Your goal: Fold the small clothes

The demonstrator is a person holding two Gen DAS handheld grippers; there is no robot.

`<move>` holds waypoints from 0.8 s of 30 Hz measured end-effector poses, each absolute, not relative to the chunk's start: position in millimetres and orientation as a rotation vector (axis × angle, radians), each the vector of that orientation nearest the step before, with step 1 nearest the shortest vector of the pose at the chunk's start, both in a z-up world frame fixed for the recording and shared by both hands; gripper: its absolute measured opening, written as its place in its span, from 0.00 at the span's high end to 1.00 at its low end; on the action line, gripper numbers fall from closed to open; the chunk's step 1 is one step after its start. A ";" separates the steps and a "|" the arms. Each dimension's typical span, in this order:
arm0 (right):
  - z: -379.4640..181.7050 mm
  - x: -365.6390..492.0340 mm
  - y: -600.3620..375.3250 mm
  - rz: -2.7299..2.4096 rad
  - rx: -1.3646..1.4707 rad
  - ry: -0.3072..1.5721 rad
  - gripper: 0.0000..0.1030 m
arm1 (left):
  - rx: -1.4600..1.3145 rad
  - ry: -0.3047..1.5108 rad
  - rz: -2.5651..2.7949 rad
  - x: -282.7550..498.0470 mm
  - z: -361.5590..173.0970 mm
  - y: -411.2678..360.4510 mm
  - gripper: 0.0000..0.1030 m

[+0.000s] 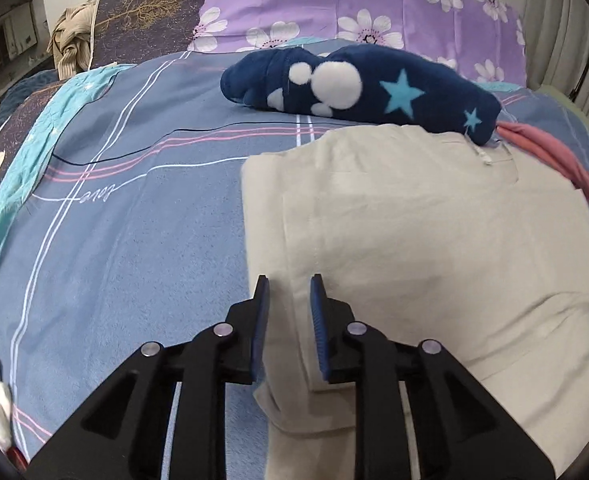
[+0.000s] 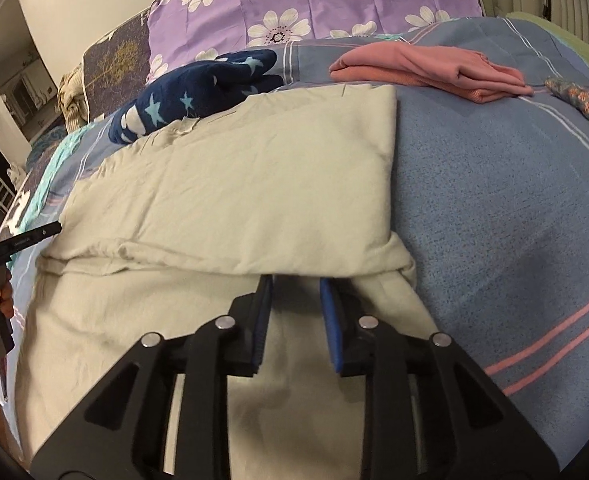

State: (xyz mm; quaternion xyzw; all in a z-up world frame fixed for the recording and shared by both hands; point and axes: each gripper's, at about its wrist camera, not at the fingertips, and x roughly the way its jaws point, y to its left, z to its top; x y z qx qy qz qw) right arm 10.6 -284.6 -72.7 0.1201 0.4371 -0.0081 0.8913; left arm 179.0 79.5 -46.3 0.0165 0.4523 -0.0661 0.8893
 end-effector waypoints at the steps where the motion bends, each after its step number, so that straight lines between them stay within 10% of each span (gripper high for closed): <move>1: -70.1 9.7 -282.8 0.001 0.247 0.914 0.65 | 0.009 0.922 -0.167 173.9 -41.5 78.2 0.79; 11: -5.7 13.1 -338.7 -0.010 0.329 0.848 0.62 | 0.197 0.886 -0.343 164.7 -74.2 -8.6 0.57; 24: -57.7 194.9 -419.1 -0.214 0.648 1.171 0.62 | 0.248 0.856 -0.303 154.5 -73.9 -16.8 0.56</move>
